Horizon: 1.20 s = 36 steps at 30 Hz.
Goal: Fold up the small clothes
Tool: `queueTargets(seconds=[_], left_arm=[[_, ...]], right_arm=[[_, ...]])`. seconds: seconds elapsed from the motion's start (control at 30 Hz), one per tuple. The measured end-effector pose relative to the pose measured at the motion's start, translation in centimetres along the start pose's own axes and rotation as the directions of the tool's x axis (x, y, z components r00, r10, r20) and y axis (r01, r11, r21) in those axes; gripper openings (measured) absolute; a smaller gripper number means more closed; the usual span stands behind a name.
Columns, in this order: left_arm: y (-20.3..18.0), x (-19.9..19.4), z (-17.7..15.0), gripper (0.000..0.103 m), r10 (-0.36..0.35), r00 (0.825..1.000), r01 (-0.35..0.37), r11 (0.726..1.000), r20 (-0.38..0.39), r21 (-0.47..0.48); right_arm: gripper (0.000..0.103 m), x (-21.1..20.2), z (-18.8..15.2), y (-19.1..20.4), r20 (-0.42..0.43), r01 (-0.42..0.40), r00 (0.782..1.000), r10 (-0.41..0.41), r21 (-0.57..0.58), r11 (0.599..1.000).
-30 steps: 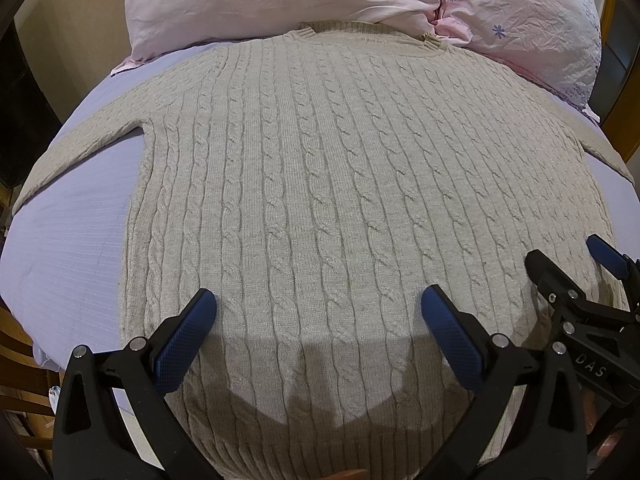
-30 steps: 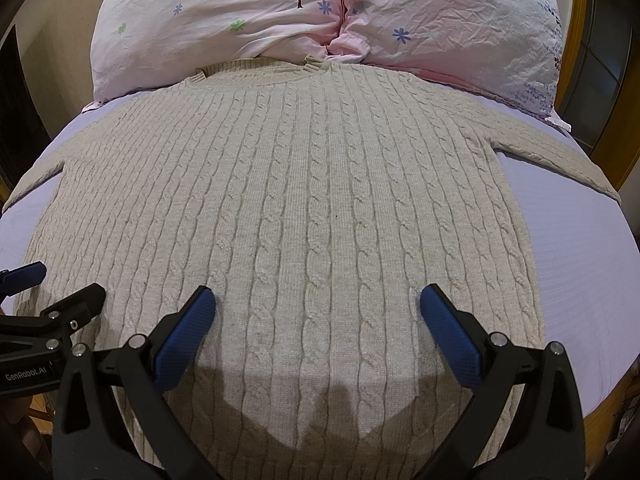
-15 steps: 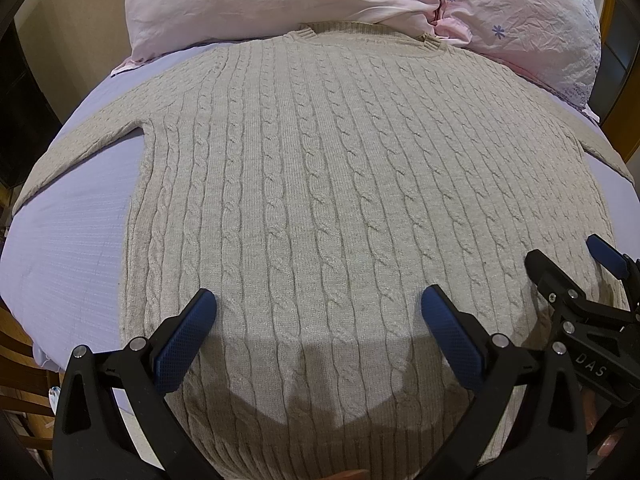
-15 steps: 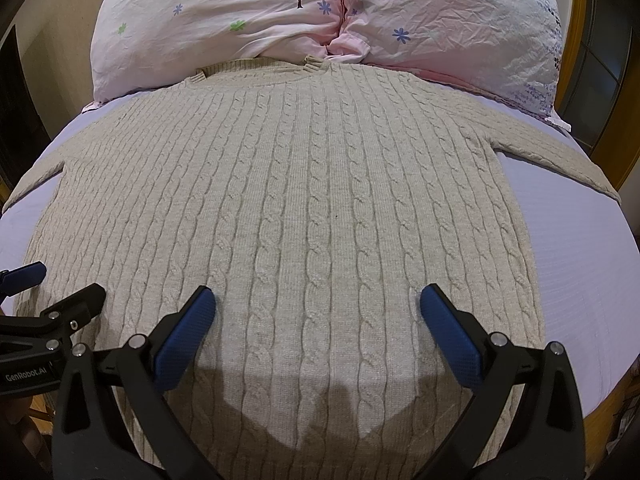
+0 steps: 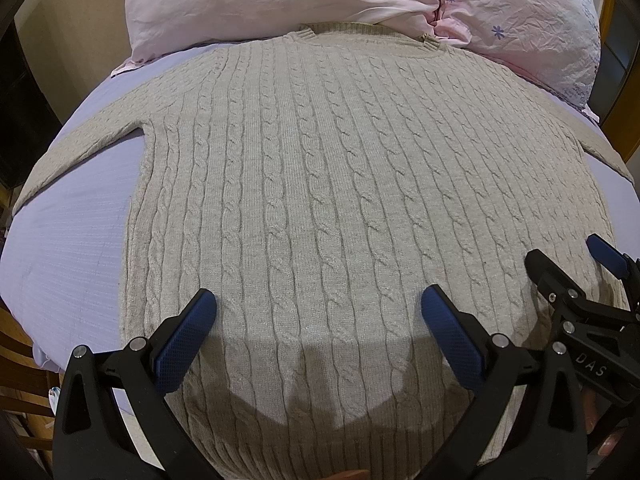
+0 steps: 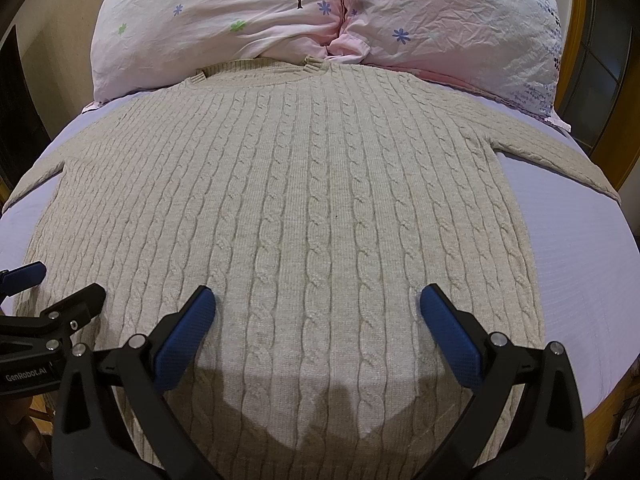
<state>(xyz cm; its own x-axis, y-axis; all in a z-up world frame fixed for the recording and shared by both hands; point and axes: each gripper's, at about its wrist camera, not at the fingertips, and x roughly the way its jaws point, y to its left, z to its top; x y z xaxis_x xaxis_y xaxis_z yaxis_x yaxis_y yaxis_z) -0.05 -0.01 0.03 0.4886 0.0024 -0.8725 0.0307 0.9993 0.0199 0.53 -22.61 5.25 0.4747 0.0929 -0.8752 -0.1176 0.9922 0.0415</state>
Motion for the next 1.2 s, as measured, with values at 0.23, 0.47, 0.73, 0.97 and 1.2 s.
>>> queueTargets(seconds=[0.23,0.47,0.73,0.97,1.2], left_arm=[[0.0,0.0,0.0,0.102,0.0,1.0,0.0,1.0,0.001,0.0],[0.0,-0.01,-0.02,0.102,0.0,1.0,0.0,1.0,0.002,0.0],[0.02,0.02,-0.04,0.102,0.0,1.0,0.0,1.0,0.003,0.0],[0.01,0.0,-0.04,0.102,0.0,1.0,0.0,1.0,0.004,0.0],[0.01,-0.32,0.47,0.102,0.0,1.0,0.0,1.0,0.004,-0.001]], right_arm=[[0.101,-0.01,0.05,0.0,0.0,0.0,1.0,0.0,0.0,1.0],[0.101,-0.03,0.05,0.02,0.0,0.0,1.0,0.0,0.0,1.0],[0.101,-0.04,0.08,0.01,0.001,0.0,1.0,0.0,0.0,1.0],[0.101,-0.04,0.06,0.01,0.001,0.0,1.0,0.0,0.0,1.0],[0.101,0.2,-0.15,-0.08,0.001,0.0,1.0,0.0,-0.001,1.0]])
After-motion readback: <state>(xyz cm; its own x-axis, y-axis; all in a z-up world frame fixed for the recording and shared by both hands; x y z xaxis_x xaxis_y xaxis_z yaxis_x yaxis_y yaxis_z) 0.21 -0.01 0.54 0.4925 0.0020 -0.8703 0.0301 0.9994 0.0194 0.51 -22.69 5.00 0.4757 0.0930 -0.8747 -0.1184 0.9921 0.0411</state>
